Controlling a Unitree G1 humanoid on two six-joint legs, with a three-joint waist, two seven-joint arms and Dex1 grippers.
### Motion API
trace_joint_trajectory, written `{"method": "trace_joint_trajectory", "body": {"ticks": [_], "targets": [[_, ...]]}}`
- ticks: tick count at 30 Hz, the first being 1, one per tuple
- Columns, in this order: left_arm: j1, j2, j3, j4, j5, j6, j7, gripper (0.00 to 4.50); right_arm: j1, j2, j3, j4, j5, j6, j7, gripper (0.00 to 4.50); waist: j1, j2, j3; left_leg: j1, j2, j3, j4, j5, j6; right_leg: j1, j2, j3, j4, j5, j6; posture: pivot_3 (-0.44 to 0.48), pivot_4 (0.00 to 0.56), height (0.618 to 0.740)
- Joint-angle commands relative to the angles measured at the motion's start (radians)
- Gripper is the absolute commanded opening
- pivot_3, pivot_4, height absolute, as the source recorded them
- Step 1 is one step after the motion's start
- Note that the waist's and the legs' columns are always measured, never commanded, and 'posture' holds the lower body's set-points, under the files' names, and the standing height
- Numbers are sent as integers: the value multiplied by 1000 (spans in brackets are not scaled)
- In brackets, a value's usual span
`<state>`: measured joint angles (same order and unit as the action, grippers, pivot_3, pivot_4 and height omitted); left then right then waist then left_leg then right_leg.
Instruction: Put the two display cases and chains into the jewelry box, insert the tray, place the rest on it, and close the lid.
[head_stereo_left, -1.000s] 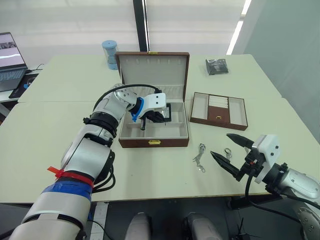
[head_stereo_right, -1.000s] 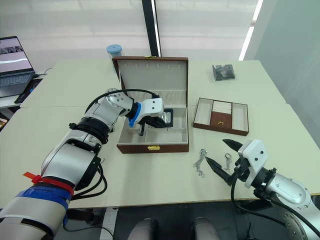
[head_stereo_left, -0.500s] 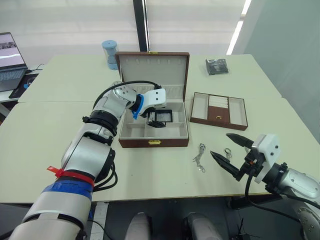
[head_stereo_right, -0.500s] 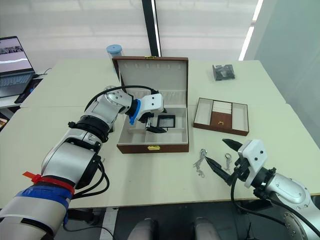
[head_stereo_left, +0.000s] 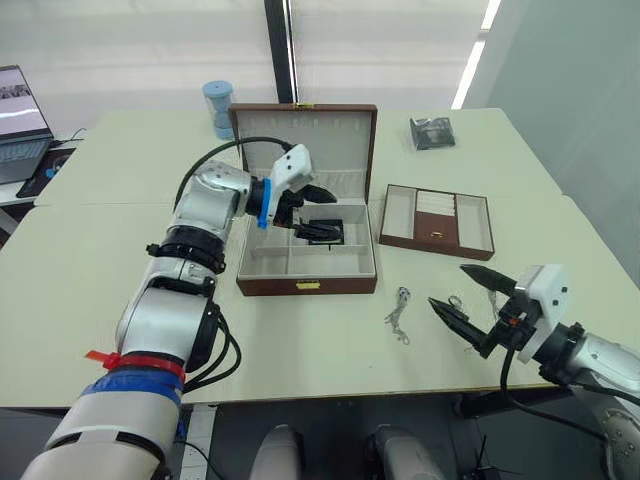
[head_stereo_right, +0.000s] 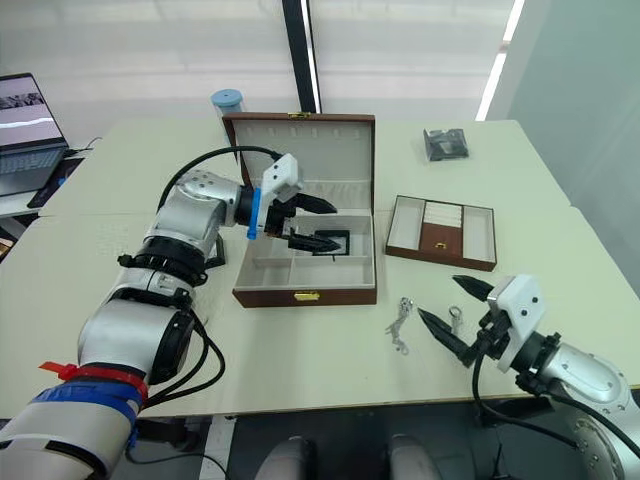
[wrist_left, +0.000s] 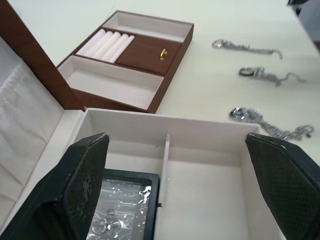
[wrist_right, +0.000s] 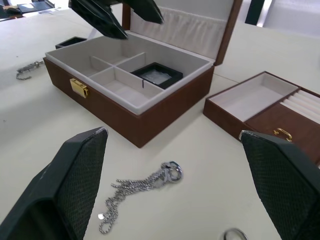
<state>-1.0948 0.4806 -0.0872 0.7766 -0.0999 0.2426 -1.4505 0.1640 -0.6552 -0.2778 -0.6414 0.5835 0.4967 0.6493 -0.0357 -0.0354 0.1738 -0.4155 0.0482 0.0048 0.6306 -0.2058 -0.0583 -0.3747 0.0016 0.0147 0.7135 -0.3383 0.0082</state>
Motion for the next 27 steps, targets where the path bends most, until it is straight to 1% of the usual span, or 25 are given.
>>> {"method": "trace_joint_trajectory", "body": {"ticks": [1, 5, 9, 12, 13, 17, 20, 23, 27], "targets": [[105, 85, 90, -238, -110, 198, 19, 4471, -11, -49, -96, 69, 31, -22, 67, 4500, -1, 0, 0, 0, 0, -1, 0, 0, 0, 0, 0, 0, 0, 0, 0, 0, 150, 740], [290, 191, 176, -487, -183, 369, 95, 4471, -38, -106, -129, 213, 5, -56, 145, 4500, 2, 0, 0, 0, 1, -2, 1, 0, 0, 1, 0, 0, 0, 0, 0, 0, 150, 740], [458, 288, 286, -681, -252, 502, 183, 4471, -82, -159, -145, 350, -16, -88, 214, 4500, 6, 0, 0, 0, 0, -2, 1, 0, 0, 1, -1, 0, 0, 0, 0, 0, 150, 740], [605, 361, 404, -784, -290, 569, 236, 4471, -115, -196, -142, 447, -38, -111, 263, 4500, 6, 0, 0, 0, 0, -2, 1, 0, 0, 1, -2, 0, 0, 0, 0, 0, 150, 740], [674, 385, 464, -811, -297, 587, 252, 4471, -128, -208, -138, 486, -45, -119, 281, 4500, 6, 0, 0, 0, 0, -2, 1, 0, 0, 1, -2, 0, 0, 0, 0, 0, 150, 740], [883, 445, 646, -867, -304, 599, 315, 4471, -168, -243, -125, 600, -77, -153, 338, 4500, 3, 1, 0, 1, 2, -2, 0, 0, 0, 1, -4, 0, 0, 0, 0, 0, 150, 740], [975, 454, 735, -883, -320, 588, 350, 4471, -191, -256, -122, 656, -91, -170, 364, 4500, 5, 0, 0, 2, 2, -2, 0, 0, 0, 1, -5, 0, 0, 0, 0, 0, 150, 740], [1135, 450, 833, -869, -273, 521, 373, 4471, -221, -263, -112, 715, -115, -189, 374, 4500, 5, 1, 0, 2, 3, -1, 0, 0, 0, 2, -6, 1, 0, 0, 0, 0, 150, 740], [1225, 437, 908, -861, -266, 460, 429, 4471, -245, -263, -104, 755, -132, -204, 382, 4500, 7, 0, 0, 3, 8, 0, -1, 0, 0, 1, -7, 1, -1, 0, 0, 0, 150, 740]]}}
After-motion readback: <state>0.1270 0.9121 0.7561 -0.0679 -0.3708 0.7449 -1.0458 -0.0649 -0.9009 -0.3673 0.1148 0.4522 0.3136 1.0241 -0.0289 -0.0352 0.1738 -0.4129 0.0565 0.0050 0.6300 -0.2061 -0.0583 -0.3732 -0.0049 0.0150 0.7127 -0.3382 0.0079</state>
